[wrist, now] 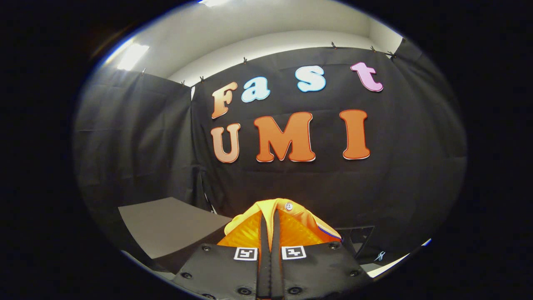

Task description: Put the clothes into the washing machine and then close the washing machine lid.

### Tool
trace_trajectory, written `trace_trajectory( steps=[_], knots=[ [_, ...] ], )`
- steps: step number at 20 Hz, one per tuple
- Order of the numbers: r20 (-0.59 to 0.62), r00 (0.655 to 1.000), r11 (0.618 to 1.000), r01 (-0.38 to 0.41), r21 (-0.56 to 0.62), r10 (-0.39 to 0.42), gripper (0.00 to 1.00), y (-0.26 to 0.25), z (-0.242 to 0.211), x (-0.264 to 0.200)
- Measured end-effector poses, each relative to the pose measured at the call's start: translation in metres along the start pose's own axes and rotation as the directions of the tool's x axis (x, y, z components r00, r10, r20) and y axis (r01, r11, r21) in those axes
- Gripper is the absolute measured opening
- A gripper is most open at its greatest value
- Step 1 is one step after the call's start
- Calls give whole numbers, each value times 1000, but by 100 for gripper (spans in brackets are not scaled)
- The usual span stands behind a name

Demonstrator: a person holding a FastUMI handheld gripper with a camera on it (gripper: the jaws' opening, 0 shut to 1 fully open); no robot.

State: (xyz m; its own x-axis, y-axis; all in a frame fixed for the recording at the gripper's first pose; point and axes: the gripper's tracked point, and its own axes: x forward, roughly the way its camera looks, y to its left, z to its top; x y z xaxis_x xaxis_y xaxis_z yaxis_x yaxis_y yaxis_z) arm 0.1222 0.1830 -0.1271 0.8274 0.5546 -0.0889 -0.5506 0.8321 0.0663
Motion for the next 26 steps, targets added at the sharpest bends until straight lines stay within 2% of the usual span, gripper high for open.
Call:
trace_trajectory(
  steps=[5, 9, 15, 20, 24, 26],
  knots=[
    [-117, 993, 999, -14, 52, 20, 8, -14, -73, 15],
    [-240, 971, 996, 2, 91, 20, 8, -24, -141, 30],
    [-391, 920, 993, 14, 118, 34, 8, -34, -219, 50],
    [-458, 888, 995, 12, 104, 37, 8, -35, -265, 64],
    [-523, 852, 992, 52, 116, 17, 8, -41, -305, 71],
    [-568, 823, 990, 73, 122, 9, 8, -42, -326, 77]
  ],
)
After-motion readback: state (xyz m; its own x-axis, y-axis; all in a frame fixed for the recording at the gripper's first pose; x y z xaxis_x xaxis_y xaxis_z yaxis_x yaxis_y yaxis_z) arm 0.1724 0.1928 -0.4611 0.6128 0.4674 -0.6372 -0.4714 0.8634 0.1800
